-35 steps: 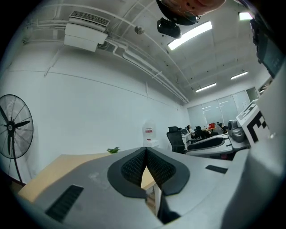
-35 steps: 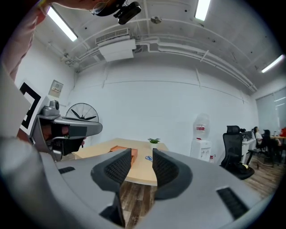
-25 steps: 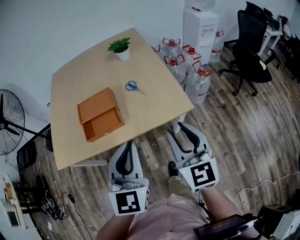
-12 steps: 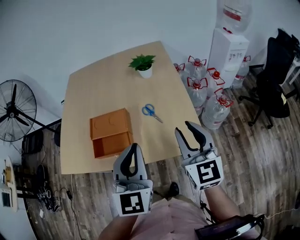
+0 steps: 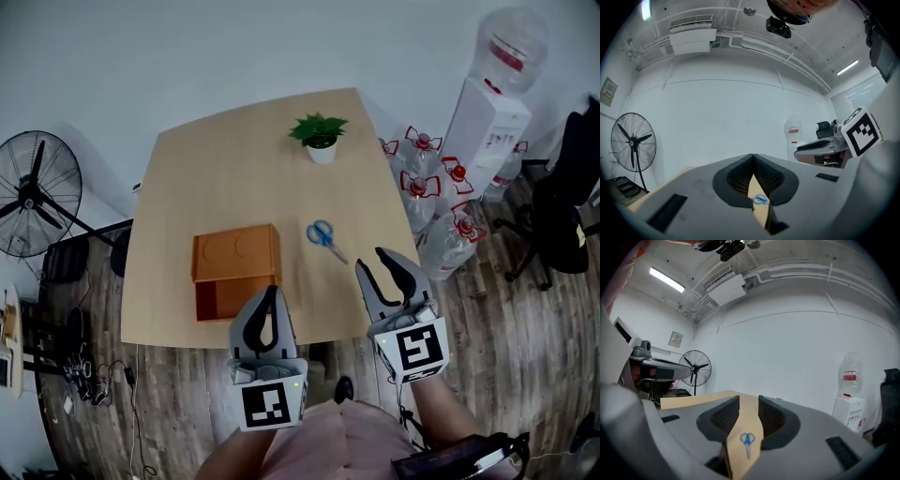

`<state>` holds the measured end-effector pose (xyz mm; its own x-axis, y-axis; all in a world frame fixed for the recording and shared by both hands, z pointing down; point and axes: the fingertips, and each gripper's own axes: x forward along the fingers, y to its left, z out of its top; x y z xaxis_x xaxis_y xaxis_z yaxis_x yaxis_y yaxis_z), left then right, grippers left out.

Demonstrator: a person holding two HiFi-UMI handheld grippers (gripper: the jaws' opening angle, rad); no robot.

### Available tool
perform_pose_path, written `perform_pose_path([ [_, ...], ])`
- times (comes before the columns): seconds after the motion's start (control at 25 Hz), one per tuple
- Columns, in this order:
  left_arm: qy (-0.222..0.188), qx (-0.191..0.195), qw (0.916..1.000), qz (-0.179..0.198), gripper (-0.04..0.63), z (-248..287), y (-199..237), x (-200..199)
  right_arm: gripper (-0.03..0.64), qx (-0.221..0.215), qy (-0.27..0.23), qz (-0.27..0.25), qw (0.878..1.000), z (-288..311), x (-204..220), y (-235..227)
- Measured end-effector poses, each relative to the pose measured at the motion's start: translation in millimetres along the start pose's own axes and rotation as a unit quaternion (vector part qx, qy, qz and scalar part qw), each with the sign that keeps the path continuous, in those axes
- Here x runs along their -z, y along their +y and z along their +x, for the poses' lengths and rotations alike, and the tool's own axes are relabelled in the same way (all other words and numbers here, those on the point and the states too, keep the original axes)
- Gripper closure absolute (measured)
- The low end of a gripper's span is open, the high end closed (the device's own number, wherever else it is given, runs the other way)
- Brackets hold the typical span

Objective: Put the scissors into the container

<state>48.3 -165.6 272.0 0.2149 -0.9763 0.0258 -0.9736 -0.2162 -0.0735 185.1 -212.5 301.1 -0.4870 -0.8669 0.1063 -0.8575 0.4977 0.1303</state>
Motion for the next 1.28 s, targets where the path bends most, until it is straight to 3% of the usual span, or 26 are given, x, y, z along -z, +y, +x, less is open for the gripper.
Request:
perform_pose_path([
  [0.4, 0.031, 0.001, 0.9993, -0.019, 0.586, 72, 52, 31, 0.49, -0.021, 0.06, -0.006, 0.998, 92, 39, 3],
  [0.68, 0.07, 0.004, 0.9968, -0.039, 0.586, 125, 84, 72, 0.492, -0.039, 0.125, -0.006, 0.991, 160, 94, 6],
  [1.28, 0.129, 0.031, 0.9894, -0.059, 0.586, 182, 109, 132, 0.494, -0.073, 0.282, 0.01, 0.956, 237, 223, 16],
])
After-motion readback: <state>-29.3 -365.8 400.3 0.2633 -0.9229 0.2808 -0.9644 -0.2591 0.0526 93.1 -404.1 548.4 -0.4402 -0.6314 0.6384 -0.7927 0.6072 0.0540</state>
